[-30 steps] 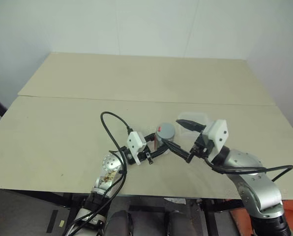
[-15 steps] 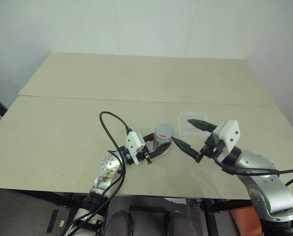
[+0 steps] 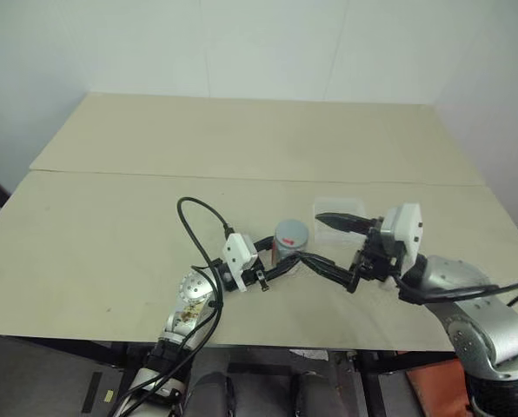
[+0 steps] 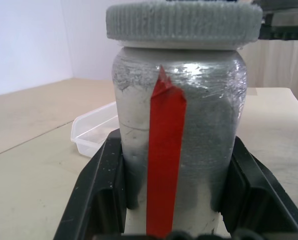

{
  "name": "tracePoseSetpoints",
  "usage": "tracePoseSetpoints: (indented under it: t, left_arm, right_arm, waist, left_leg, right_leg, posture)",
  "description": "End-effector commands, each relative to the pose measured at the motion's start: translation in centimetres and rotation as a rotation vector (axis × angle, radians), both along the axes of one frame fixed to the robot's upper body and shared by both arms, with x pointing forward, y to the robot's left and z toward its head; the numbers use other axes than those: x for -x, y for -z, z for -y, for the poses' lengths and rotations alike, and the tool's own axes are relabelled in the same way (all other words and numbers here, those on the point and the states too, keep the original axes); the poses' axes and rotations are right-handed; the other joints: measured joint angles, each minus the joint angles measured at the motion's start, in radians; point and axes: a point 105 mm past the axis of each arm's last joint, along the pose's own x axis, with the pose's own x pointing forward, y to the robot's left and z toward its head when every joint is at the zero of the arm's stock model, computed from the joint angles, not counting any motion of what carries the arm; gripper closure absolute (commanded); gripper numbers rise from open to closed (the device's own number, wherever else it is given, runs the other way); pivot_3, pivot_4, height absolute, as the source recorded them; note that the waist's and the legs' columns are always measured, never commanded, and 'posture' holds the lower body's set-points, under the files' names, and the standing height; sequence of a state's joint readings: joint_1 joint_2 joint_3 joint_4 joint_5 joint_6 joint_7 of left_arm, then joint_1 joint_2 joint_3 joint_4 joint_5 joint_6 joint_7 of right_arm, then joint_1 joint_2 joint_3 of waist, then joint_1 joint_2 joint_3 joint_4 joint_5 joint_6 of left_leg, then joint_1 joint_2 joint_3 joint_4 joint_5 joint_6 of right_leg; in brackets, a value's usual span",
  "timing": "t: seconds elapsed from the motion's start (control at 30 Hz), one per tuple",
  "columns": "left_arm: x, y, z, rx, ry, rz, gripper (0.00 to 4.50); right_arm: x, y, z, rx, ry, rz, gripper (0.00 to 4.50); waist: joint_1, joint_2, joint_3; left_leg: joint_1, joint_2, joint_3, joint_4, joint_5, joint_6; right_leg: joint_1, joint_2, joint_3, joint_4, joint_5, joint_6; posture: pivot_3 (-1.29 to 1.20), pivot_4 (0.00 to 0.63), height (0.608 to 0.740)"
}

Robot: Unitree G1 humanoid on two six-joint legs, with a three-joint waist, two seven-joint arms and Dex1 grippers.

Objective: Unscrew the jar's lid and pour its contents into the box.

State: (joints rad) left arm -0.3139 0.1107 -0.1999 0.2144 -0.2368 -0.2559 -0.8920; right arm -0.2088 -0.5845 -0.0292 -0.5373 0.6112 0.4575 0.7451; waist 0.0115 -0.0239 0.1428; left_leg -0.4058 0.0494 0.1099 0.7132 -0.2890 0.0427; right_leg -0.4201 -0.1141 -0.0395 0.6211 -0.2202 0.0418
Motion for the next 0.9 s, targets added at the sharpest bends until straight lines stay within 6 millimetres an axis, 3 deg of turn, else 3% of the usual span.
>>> tracePoseSetpoints:
  t: [0.03,0.33,0.63,0.73,0.83,0.9]
  left_arm:
    - [0.3,-0.7,0.2,0.013,0.011,0.037,2.52]
    - [0.3,-0.7,0.3,0.017,0.011,0.036,2.52]
    - [0.4,-0.6,0.3,0.016,0.011,0.035,2.52]
    - [0.4,-0.6,0.3,0.017,0.012,0.034,2.52]
    - [0.4,-0.6,0.4,0.019,0.014,0.033,2.52]
    - [0.4,-0.6,0.4,0.020,0.015,0.032,2.52]
  right_arm:
    - [-0.4,-0.6,-0.7,-0.015,-0.009,0.018,0.04]
    - [-1.4,-0.1,-2.2,0.040,-0.021,0.071,0.04]
    - [-1.7,-0.1,-2.1,0.032,-0.001,0.075,0.04]
    - [-2.0,-0.1,-1.9,0.030,0.037,0.095,0.62]
    - [-2.0,0.1,-2.0,0.038,0.041,0.098,1.67]
    - [-2.0,0.2,-2.0,0.043,0.043,0.101,1.74]
  waist:
    - [0.002,0.000,0.000]
    - [0.000,0.000,0.000]
    - [0.000,0.000,0.000]
    - [0.001,0.000,0.000]
    - [0.001,0.000,0.000]
    - [0.001,0.000,0.000]
  left_leg:
    - [0.000,0.000,0.000,0.000,0.000,0.000]
    - [0.000,0.000,0.001,0.000,0.000,0.000]
    - [-0.001,0.000,0.001,0.000,0.000,0.000]
    - [0.000,0.000,0.001,0.000,0.000,0.000]
    - [-0.001,0.000,0.001,0.000,0.000,0.000]
    - [-0.001,0.000,0.001,0.000,0.000,0.000]
  right_leg:
    - [0.000,0.000,0.000,0.000,0.000,0.000]
    - [0.000,0.000,0.000,0.000,0.000,0.000]
    - [0.000,0.000,0.000,0.000,0.000,0.000]
    - [0.000,0.000,0.000,0.001,0.000,0.000]
    - [0.000,0.000,0.000,0.000,0.000,0.000]
    - [-0.001,0.000,0.000,0.000,0.000,0.000]
  posture:
    - [0.00,0.150,0.740]
    - [0.00,0.150,0.740]
    - [0.00,0.150,0.740]
    - [0.00,0.150,0.740]
    - [0.00,0.150,0.740]
    - [0.00,0.150,0.740]
